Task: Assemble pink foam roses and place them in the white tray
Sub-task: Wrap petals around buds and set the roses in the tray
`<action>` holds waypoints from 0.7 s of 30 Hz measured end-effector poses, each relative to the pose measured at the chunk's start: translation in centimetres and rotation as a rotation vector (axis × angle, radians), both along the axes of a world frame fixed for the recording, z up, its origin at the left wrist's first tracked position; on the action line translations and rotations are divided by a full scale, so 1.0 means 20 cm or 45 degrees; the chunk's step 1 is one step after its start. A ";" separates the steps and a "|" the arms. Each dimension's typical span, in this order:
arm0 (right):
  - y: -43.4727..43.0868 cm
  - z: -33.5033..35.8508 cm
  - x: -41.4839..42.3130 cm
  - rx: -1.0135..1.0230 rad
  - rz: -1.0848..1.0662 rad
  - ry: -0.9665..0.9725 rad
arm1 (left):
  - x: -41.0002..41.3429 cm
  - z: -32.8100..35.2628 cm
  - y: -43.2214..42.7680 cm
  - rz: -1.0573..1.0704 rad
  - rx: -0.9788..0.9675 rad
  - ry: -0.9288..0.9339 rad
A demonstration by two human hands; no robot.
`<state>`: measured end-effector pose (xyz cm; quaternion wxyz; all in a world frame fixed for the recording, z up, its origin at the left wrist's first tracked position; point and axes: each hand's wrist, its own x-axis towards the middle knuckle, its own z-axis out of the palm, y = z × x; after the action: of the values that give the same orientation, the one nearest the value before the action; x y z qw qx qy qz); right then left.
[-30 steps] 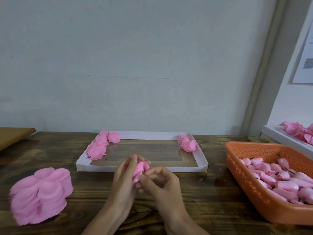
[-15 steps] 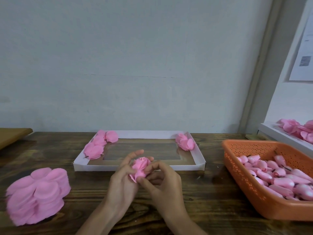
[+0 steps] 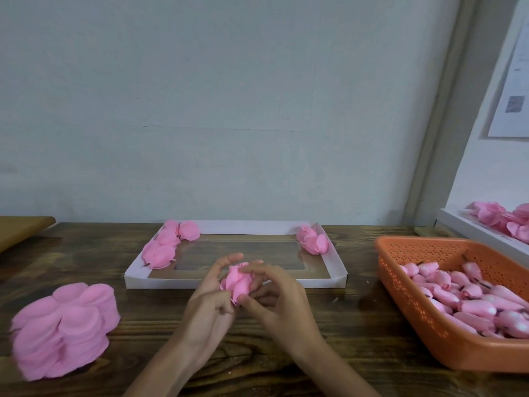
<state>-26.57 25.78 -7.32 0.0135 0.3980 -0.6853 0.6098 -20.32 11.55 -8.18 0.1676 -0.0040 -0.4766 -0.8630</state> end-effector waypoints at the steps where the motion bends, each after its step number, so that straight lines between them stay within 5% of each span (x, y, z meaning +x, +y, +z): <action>1: 0.00 0.00 0.00 -0.015 0.015 -0.041 | 0.00 0.00 0.00 -0.010 -0.009 0.000; 10: 0.03 0.04 -0.03 -0.115 0.157 -0.314 | 0.02 0.04 -0.03 -0.145 0.045 0.082; 21: 0.04 0.03 -0.03 -0.022 0.124 -0.187 | 0.02 0.04 0.01 -0.059 -0.063 -0.033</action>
<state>-27.23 26.57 -6.64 -0.0631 0.3848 -0.6589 0.6433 -19.84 11.72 -7.34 0.1411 -0.0079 -0.4997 -0.8546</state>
